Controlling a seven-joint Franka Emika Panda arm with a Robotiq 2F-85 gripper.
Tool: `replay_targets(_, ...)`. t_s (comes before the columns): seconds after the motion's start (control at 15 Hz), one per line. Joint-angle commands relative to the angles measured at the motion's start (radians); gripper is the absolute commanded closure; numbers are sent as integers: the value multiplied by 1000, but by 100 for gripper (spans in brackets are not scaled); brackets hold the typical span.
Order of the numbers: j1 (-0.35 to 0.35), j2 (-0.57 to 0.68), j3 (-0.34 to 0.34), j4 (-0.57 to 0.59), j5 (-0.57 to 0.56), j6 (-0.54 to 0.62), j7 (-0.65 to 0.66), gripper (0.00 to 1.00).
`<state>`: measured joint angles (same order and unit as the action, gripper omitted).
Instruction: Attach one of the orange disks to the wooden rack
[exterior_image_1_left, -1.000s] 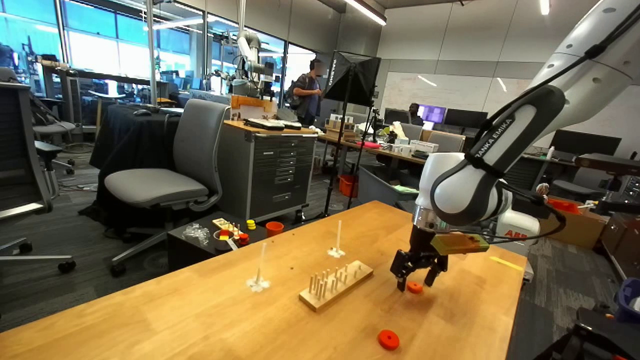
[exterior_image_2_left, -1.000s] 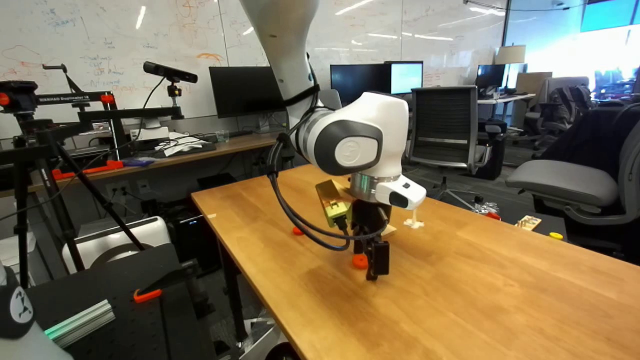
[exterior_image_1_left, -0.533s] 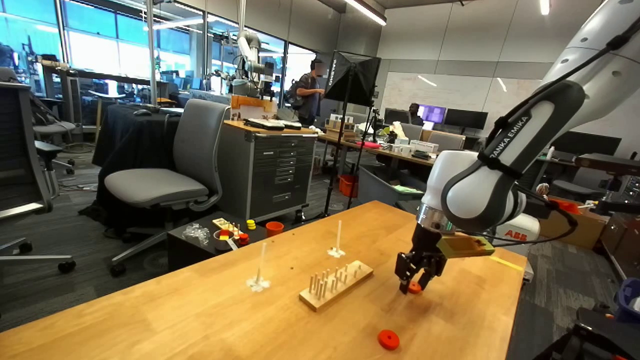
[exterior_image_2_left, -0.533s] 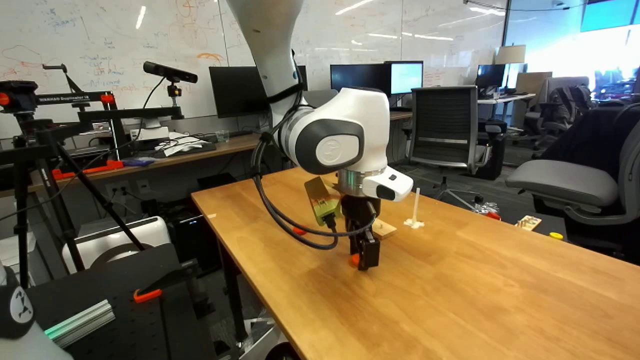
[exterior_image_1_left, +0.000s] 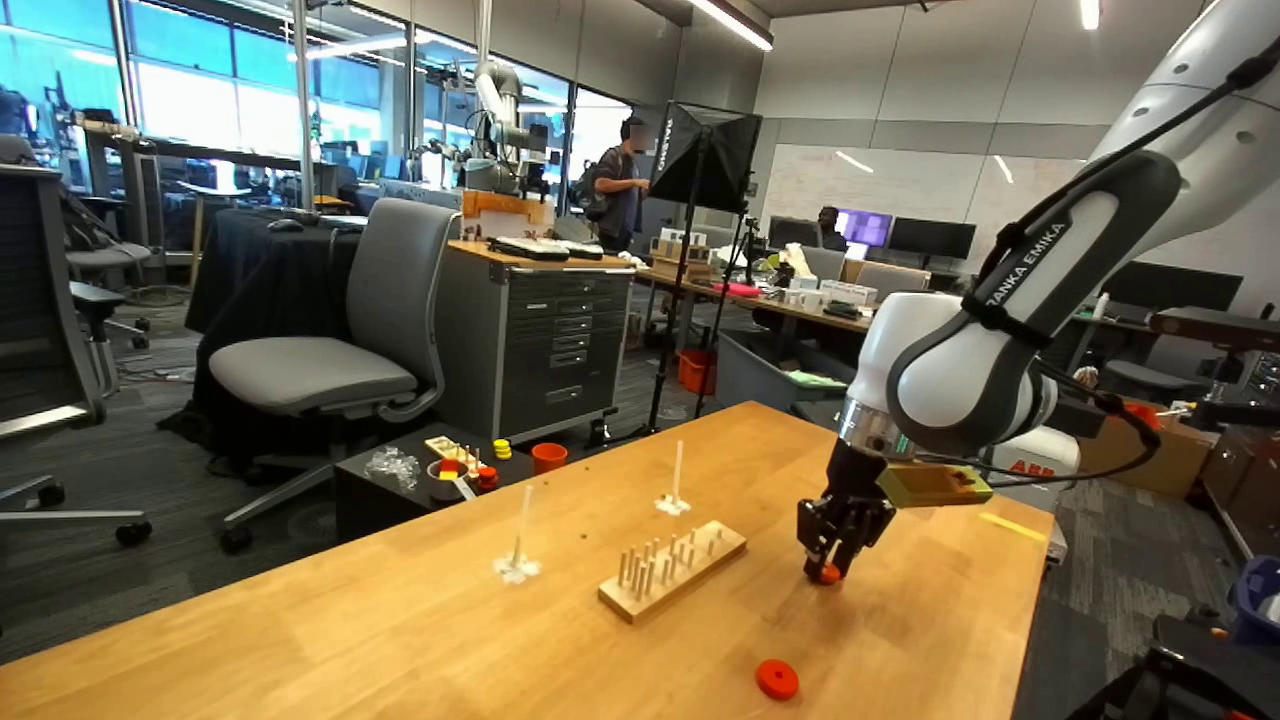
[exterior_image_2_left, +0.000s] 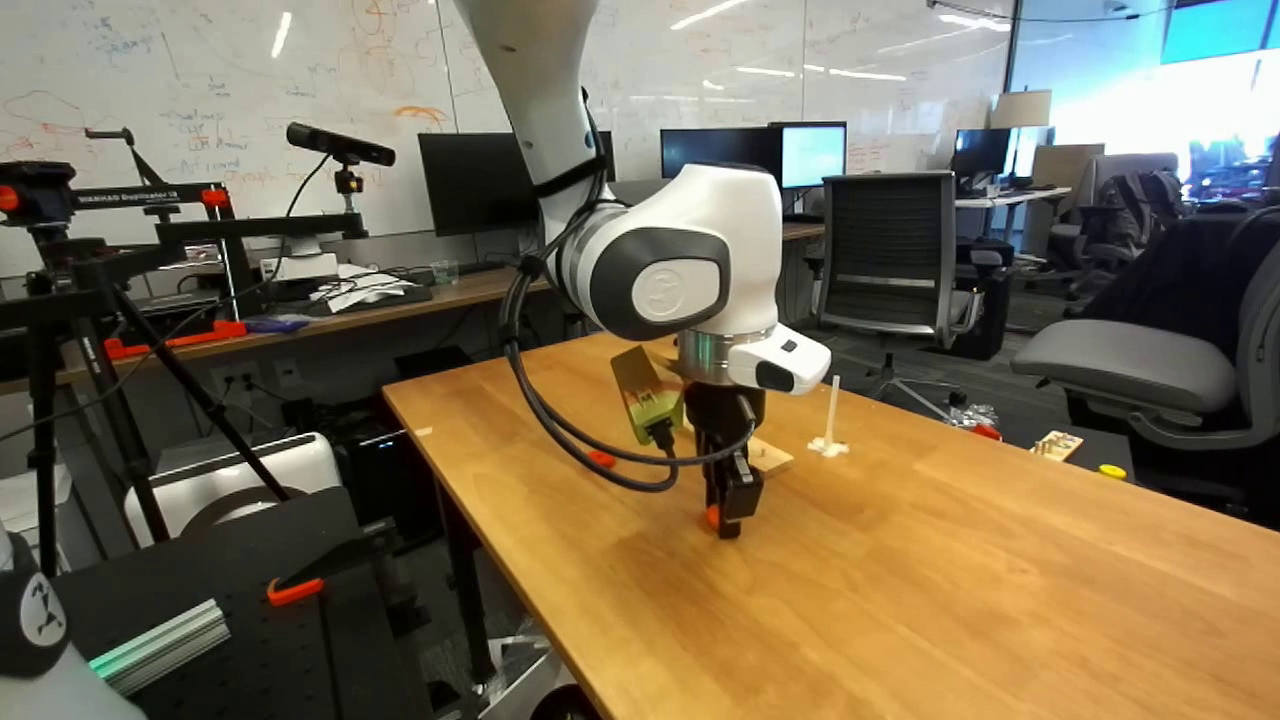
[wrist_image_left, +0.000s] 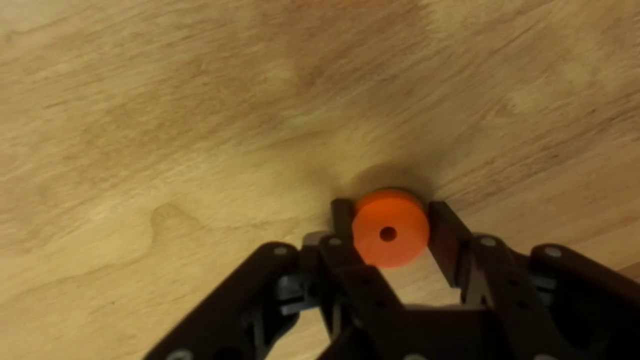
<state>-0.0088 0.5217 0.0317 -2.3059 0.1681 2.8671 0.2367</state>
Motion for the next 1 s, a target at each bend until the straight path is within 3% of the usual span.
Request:
replay_targets(0.0, -2, -39, 1, 5, 25, -54, -4, 82)
replay_targets(0.47, 62, -101, -11, 56, 17, -171, 86, 82)
replay_targets(0.93, 181, -78, -39, 203, -16, -289, 294, 82)
